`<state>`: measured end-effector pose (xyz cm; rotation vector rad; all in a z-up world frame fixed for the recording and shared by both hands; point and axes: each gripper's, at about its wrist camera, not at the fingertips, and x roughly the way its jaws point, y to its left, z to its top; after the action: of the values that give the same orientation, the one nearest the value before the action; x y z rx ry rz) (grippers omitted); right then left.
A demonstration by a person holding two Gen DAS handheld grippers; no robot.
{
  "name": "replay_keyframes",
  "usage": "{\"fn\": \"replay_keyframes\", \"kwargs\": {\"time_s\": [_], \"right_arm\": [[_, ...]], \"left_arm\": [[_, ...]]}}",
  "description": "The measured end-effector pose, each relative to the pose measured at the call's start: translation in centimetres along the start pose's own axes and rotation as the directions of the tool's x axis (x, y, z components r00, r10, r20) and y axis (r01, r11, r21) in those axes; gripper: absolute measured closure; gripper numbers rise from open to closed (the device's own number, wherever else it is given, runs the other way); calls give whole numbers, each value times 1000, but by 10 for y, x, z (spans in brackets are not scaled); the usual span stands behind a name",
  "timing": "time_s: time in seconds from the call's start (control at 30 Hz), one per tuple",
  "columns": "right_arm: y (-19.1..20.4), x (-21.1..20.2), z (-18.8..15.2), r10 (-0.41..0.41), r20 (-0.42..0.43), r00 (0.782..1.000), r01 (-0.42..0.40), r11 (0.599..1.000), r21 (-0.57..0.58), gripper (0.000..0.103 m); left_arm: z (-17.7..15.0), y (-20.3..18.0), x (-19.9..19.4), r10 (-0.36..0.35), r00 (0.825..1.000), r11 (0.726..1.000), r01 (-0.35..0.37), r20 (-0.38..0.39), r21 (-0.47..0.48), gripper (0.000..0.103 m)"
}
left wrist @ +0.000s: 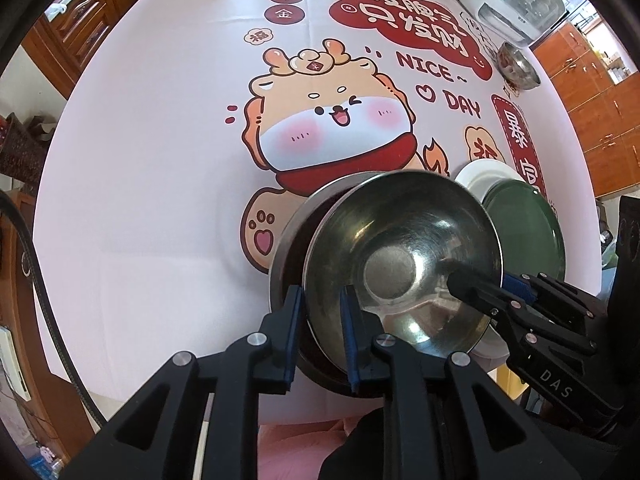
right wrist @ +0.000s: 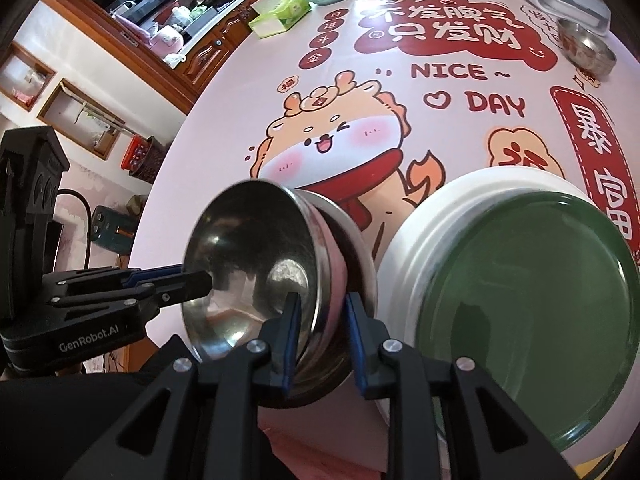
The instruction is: Organize plates and bowls
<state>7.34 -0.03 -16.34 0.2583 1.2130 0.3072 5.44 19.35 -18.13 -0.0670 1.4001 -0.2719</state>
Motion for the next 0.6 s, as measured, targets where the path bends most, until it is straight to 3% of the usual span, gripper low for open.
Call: {"fn": "replay_keyframes", "kwargs": {"time_s": [0.6], "right_arm": [[2, -15, -3, -11, 71, 997, 10, 1000, 19, 72]], "left_arm": [[11, -5, -7, -33, 998, 998, 31, 48, 58, 80]]}}
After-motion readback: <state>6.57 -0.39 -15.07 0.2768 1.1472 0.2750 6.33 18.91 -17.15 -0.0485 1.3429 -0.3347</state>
